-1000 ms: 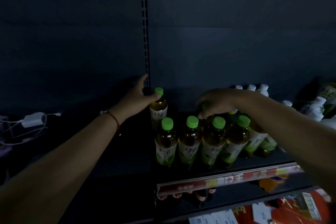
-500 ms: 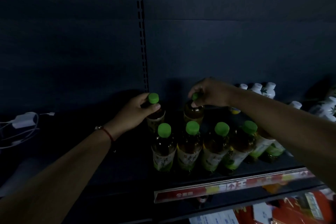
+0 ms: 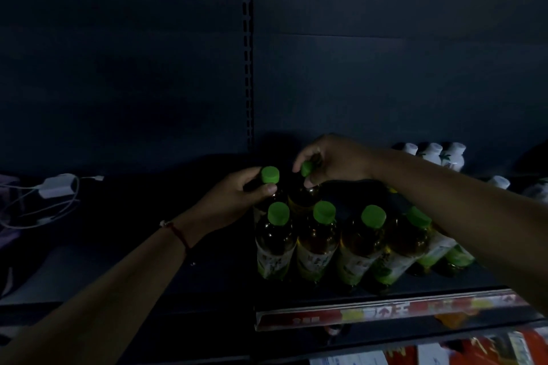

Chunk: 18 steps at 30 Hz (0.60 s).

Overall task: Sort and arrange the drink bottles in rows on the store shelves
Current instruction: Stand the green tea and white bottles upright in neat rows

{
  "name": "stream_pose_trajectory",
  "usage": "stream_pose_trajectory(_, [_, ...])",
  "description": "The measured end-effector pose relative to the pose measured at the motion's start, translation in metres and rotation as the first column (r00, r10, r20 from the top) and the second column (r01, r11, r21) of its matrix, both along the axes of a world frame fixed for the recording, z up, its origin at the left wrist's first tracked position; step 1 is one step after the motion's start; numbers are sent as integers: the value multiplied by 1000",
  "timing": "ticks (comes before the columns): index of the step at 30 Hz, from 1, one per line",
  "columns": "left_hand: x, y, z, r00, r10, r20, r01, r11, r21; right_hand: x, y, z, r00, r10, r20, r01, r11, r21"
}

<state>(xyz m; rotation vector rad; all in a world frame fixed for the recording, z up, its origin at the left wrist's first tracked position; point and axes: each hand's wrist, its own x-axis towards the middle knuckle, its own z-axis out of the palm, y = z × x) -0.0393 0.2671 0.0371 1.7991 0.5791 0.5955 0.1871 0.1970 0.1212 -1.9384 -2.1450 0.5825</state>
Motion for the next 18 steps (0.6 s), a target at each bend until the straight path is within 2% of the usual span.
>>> stream_pose_trajectory(2, [0,0,-2,1000,17,-5,-17,1000,2,3,3,3,999,-30,18,30,999,29])
stream_pose_trajectory(5, [2,-1,-5,999,51,1,-51,999,-12,19,4,20,988,-120,-93,124,991,43])
stream_pose_trajectory(7, [2,-1,-5,998,64,-15,-64,998,-25,29,1,38,984,-142,-111,150,986,70])
stream_pose_trajectory(12, [3,-2,-4,993,104,-57,-102,994,48,33,-8,57,986,-134,-103,142,987,80])
stream_pose_trajectory(18, [2,-12,-5,981,193,-5,-192,978,81,18,-10,31,990,-99,-98,101,995,16])
